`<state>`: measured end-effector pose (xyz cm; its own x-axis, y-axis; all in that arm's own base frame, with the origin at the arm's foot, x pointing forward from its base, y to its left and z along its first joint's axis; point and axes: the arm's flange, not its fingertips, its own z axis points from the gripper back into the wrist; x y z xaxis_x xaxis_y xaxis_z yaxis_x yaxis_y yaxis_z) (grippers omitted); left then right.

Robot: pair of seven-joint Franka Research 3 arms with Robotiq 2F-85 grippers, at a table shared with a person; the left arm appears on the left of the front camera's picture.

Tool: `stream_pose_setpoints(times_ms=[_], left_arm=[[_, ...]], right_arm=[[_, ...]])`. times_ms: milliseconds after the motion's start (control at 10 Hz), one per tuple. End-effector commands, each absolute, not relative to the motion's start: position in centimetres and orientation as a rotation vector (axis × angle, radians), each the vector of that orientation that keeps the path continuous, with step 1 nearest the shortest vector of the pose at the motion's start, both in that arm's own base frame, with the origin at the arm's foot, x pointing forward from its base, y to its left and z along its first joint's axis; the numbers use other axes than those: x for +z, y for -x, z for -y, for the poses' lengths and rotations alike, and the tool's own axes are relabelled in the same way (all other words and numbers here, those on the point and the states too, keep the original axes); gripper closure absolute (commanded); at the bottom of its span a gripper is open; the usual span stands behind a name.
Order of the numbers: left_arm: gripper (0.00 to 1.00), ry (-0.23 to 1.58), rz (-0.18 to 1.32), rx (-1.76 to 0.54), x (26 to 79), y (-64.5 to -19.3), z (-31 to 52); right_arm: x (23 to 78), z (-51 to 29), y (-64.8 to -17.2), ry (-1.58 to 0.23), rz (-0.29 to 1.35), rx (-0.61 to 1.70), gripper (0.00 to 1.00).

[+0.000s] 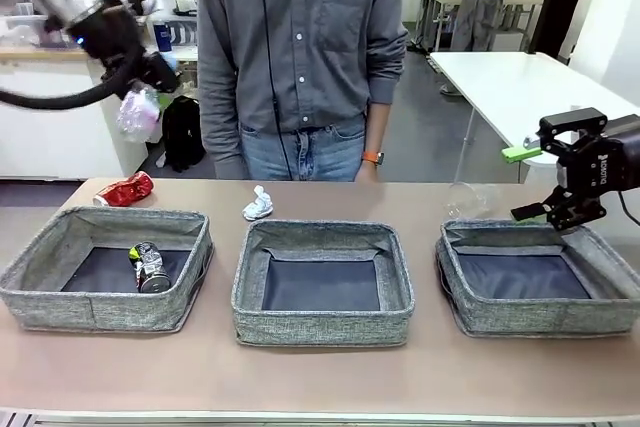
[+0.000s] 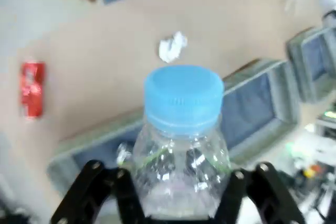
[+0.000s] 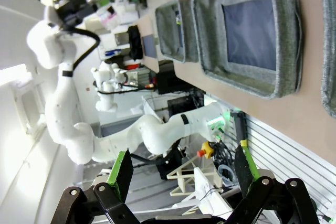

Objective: Sort the waste into the appropriate baskets.
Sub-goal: Pick up the waste item pointed out by the person.

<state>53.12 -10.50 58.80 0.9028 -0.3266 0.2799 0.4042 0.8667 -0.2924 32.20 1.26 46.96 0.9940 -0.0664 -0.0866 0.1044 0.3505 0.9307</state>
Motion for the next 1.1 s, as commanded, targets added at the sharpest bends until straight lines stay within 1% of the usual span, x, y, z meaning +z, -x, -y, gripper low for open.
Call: stream_pose_setpoints(times_ms=[0, 100, 200, 300, 400, 500, 700, 1000], left_arm=[[0.85, 0.309, 0.101, -0.331, 61.2, -53.0, 17.0], [0.85, 0.281, 0.076, -0.308, 61.9, -52.0, 20.8], [0.85, 0.244, 0.093, -0.301, 62.3, -51.3, 23.1], [0.85, 0.194, 0.081, -0.324, 63.0, -50.5, 26.5], [0.85, 0.201, 0.064, -0.371, 64.3, -50.2, 29.2], [0.85, 0.188, 0.083, -0.38, 65.9, -50.3, 31.1], [0.85, 0.139, 0.065, -0.4, 69.6, -50.2, 33.7], [0.85, 0.147, -0.044, -0.468, 75.2, -50.0, 37.9]], right_arm=[[47.5, -1.3, -32.2, -1.22, -0.046, -0.125, 0.0], [47.5, -1.3, -32.2, -1.22, -0.046, -0.125, 0.0], [47.5, -1.3, -32.2, -1.22, -0.046, -0.125, 0.0], [47.5, -1.3, -32.2, -1.22, -0.046, -0.125, 0.0], [47.5, -1.3, -32.2, -1.22, -0.046, -0.125, 0.0], [47.5, -1.3, -32.2, -1.22, -0.046, -0.125, 0.0], [47.5, -1.3, -32.2, -1.22, -0.046, -0.125, 0.0], [47.5, -1.3, -32.2, -1.22, -0.046, -0.125, 0.0]])
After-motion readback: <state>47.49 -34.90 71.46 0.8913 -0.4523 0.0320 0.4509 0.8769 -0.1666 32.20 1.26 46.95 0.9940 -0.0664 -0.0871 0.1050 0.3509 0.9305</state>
